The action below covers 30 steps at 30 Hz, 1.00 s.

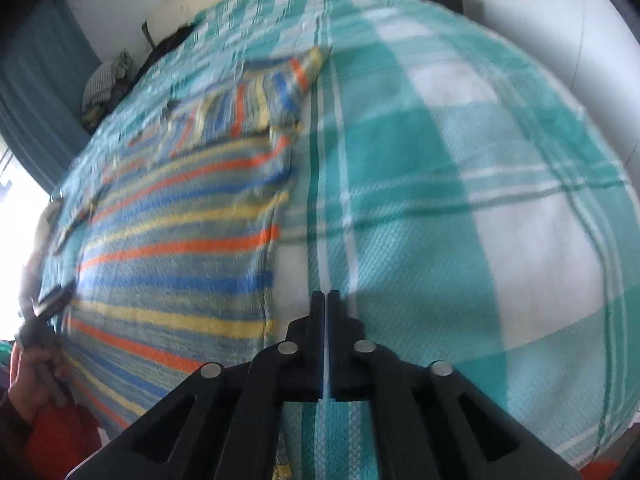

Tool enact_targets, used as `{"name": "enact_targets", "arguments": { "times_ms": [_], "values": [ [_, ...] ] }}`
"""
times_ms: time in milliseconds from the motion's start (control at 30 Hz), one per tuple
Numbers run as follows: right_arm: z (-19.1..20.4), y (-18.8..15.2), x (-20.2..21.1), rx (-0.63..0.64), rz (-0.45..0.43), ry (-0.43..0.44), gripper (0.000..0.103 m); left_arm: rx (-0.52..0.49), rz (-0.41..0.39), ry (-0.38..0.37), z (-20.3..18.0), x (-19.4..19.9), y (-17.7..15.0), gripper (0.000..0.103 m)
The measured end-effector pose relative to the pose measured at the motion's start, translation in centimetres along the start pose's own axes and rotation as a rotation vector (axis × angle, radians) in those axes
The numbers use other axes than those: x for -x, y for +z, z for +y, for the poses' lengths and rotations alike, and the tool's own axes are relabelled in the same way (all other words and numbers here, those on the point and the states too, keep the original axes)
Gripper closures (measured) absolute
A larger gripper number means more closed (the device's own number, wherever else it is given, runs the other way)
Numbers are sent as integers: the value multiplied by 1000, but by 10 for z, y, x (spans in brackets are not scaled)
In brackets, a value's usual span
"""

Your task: Fold small clothes

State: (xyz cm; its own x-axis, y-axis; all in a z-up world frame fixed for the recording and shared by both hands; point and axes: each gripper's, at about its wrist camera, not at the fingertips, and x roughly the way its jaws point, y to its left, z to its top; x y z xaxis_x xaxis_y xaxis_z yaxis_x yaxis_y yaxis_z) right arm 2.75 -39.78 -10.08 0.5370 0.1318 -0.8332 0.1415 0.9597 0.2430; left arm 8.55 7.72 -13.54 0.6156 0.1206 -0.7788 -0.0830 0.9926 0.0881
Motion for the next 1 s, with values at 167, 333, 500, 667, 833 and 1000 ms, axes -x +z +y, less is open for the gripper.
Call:
{"name": "enact_targets", "arguments": {
  "times_ms": [167, 333, 500, 667, 833, 1000],
  "values": [
    [19, 2, 28, 50, -144, 39, 60, 0, -1, 1, 0, 0, 0, 0],
    [53, -3, 37, 155, -151, 103, 57, -1, -6, 4, -1, 1, 0, 0],
    [85, -21, 28, 274, -118, 139, 48, 0, -8, 6, -1, 1, 0, 0],
    [95, -32, 6, 334, -52, 137, 48, 1, -9, 6, -2, 1, 0, 0],
    [104, -36, 4, 388, -65, 101, 48, 1, -9, 6, -2, 1, 0, 0],
    [104, -37, 4, 405, -67, 87, 48, 1, -9, 7, -2, 2, 0, 0]
  ]
}}
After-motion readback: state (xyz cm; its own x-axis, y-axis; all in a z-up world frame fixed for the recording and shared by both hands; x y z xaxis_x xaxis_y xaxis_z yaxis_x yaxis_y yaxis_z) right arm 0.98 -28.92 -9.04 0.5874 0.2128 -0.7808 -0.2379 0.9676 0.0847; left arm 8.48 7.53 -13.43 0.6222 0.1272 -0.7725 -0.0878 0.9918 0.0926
